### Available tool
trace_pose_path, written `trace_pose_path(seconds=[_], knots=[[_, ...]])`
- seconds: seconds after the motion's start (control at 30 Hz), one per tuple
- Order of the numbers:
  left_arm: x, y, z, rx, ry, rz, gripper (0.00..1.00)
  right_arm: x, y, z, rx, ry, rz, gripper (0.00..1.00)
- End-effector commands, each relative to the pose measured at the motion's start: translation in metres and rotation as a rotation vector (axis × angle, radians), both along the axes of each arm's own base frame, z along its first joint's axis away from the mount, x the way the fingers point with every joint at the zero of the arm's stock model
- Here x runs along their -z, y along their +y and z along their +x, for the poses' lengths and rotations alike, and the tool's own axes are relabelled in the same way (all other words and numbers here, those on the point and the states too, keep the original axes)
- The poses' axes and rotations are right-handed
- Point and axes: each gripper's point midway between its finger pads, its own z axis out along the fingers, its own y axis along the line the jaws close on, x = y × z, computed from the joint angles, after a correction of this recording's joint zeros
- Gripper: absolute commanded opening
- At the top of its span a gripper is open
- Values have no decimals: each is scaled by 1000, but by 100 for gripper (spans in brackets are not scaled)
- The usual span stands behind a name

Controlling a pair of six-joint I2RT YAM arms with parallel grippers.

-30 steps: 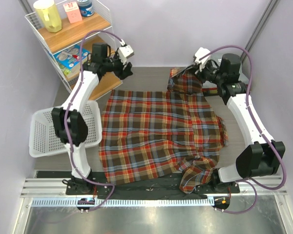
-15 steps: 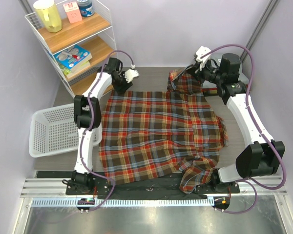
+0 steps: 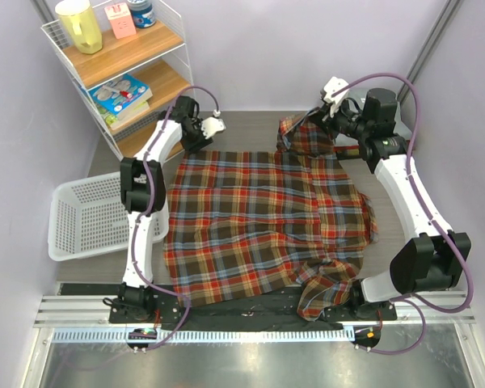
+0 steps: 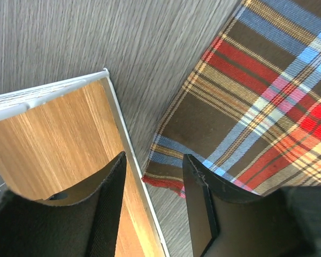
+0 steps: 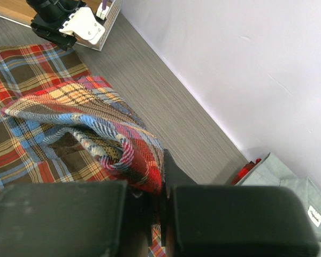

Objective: Fold and stack the long sleeve shirts
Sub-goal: Fold the shirt

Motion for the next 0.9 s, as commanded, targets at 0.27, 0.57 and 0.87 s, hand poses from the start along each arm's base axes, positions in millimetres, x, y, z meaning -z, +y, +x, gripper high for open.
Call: trace_pose_path(seconds=[0.27, 0.57, 0.87], knots=[[29, 17, 4, 32, 39, 80, 40, -19, 5, 1, -19, -53, 12, 1], [1, 7, 1, 37, 11, 22, 3, -30, 1, 2, -2, -65, 24, 1], [-55, 0, -17, 50, -75, -58, 0, -61, -11, -6, 27, -116, 47, 1]])
